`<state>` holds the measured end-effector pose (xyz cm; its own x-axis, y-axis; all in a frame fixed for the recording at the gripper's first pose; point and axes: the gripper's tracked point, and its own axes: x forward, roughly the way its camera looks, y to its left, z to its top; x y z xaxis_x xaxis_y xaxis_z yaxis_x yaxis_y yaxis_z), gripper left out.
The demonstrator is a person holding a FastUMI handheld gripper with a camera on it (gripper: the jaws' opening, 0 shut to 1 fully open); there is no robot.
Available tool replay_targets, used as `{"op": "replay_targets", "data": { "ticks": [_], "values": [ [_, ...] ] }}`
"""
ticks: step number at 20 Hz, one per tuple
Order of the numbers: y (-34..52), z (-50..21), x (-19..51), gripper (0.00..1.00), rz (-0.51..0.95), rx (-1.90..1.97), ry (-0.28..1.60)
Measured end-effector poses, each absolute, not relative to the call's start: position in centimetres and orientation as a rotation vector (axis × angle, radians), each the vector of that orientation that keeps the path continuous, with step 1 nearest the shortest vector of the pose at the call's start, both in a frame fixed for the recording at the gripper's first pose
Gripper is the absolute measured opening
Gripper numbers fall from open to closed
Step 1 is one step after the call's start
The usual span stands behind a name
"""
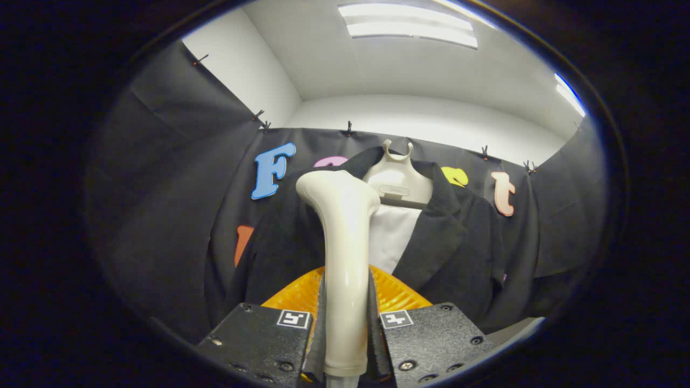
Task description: Iron the clothes twice with a garment steamer, once on the left side and once on the right side.
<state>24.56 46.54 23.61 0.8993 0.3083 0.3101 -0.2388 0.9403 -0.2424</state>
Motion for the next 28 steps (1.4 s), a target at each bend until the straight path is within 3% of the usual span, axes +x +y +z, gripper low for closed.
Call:
{"op": "replay_targets", "data": {
  "ticks": [28],
  "values": [
    [42.3, -0.1, 18.3, 0.34, 0.397, -0.398, -0.025]
  ]
}}
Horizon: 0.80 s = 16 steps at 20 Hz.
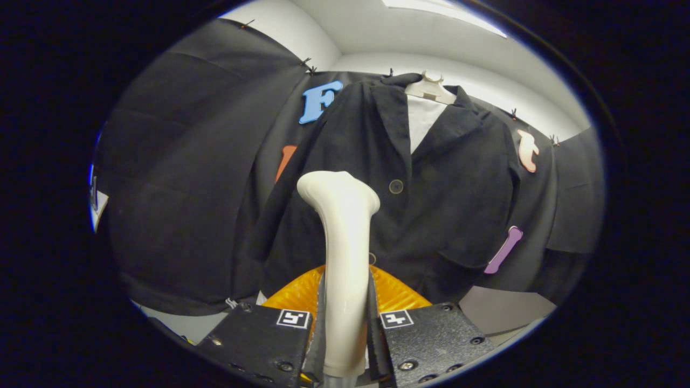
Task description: Iron the clothes twice with a garment steamer, once on the left side and once on the right side.
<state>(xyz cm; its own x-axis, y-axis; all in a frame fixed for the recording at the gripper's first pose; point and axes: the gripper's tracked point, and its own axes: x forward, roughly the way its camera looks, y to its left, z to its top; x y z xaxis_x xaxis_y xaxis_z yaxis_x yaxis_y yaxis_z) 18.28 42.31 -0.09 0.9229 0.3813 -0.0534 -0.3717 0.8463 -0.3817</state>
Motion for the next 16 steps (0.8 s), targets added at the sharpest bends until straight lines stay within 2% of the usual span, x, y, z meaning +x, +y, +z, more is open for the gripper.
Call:
{"op": "replay_targets", "data": {
  "ticks": [16],
  "values": [
    [38.5, -12.6, 17.7, 0.34, 0.515, -0.519, 0.232]
  ]
}}
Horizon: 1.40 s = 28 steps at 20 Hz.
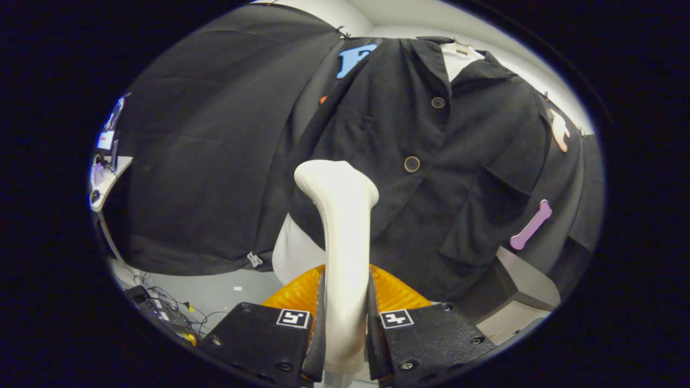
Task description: Iron the clothes twice with a garment steamer, once on the left side and once on the right side.
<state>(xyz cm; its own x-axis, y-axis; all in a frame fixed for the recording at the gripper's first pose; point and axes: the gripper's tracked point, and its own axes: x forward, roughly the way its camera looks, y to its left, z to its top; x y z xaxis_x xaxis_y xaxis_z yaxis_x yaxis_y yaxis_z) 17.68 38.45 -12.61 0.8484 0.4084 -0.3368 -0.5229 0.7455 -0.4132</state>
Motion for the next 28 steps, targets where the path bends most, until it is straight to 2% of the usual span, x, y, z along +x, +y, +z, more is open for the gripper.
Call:
{"op": "replay_targets", "data": {
  "ticks": [8, 14, 28],
  "values": [
    [35.7, -17.4, 15.7, 0.34, 0.443, -0.537, 0.362],
    [32.8, -13.9, 11.6, 0.34, 0.320, -0.442, 0.343],
    [12.9, -9.3, -1.8, 0.34, -0.056, -0.292, 0.378]
  ]
}}
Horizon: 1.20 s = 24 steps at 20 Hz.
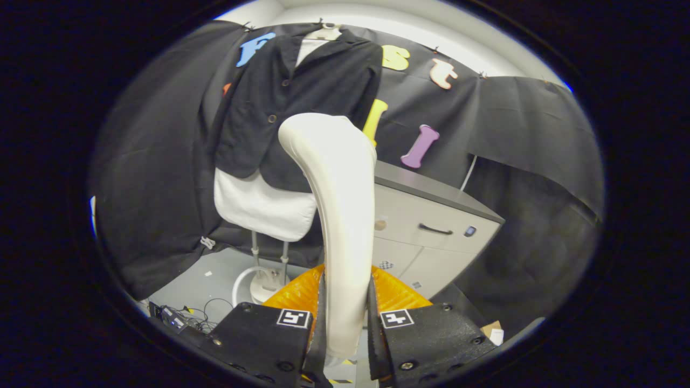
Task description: Iron the clothes twice with a garment steamer, once on the left side and once on the right side.
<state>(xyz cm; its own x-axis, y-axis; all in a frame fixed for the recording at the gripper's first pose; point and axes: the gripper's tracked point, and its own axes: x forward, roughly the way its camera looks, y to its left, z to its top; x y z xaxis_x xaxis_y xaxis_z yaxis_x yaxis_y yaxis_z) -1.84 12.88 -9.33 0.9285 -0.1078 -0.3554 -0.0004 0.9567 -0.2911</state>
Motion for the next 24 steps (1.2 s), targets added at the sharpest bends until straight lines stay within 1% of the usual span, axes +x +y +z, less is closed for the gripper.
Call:
{"op": "replay_targets", "data": {
  "ticks": [4, 7, 16, 21, 24],
  "values": [
    [7.6, -8.8, -5.0, 0.34, -0.148, -0.244, 0.403],
    [4.4, -9.0, -7.8, 0.34, -0.186, -0.231, 0.412],
    [-2.9, -7.9, -11.0, 0.34, -0.285, -0.173, 0.461],
    [-4.6, -8.2, -10.2, 0.34, -0.233, -0.158, 0.493],
    [-5.6, -7.5, -9.5, 0.34, -0.193, -0.160, 0.474]
  ]
}}
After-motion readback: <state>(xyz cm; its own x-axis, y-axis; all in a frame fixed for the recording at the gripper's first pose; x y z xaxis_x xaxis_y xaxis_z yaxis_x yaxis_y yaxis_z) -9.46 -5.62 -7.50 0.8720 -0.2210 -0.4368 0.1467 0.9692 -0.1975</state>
